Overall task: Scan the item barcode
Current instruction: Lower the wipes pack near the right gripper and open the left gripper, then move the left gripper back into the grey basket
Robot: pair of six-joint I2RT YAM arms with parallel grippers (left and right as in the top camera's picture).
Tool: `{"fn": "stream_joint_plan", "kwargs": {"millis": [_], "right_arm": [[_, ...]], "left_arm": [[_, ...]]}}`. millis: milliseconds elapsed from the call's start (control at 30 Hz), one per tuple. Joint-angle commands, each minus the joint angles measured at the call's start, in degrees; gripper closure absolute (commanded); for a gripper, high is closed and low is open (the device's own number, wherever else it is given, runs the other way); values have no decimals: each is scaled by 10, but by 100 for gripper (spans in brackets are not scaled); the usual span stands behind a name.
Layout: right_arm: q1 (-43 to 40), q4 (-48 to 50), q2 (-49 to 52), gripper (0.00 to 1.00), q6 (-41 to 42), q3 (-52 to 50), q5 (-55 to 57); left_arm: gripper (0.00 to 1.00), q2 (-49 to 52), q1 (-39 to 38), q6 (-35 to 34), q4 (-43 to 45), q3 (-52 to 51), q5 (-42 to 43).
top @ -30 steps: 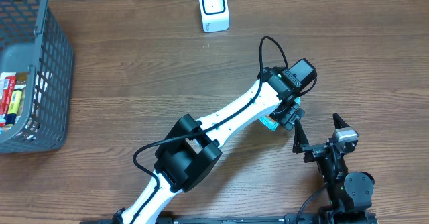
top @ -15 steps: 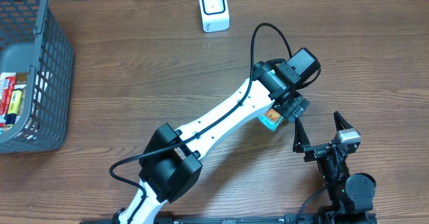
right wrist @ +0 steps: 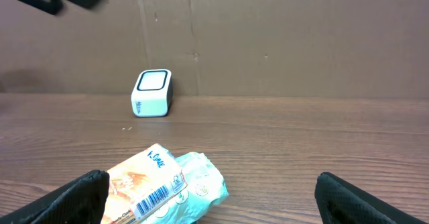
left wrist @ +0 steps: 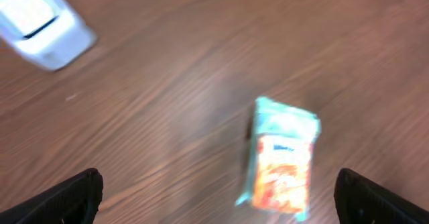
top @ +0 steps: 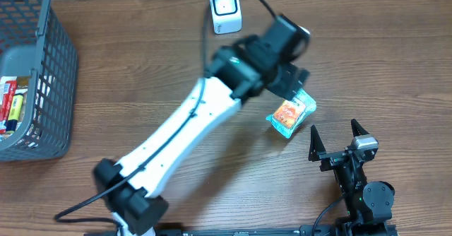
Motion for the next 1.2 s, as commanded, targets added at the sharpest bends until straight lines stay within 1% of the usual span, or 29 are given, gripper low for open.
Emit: {"fn": "stream_joint_plan", "kwargs": {"millis": [0,233,467,633,1000,1167], "right_arm": [[-2,3,-2,0,-4,-6,5],[-2,3,-2,0,-4,-6,5],[-2,2,-2,0,-4,-6,5],[-2,2,-2,0,-4,-6,5],[-2,3,-2,0,-4,-6,5],[-2,2,-2,0,-4,-6,5]], "left_arm": [[0,-18,39,13,-20,8,-11],[0,-26,125,13,-82,8,-9],[0,-26,181,13,-129,8,-9],[1,-26,209,13,-151,8,-9],[0,-26,249,22,-160,8,-10],[0,-32,269,24,-158,8,-30]]}}
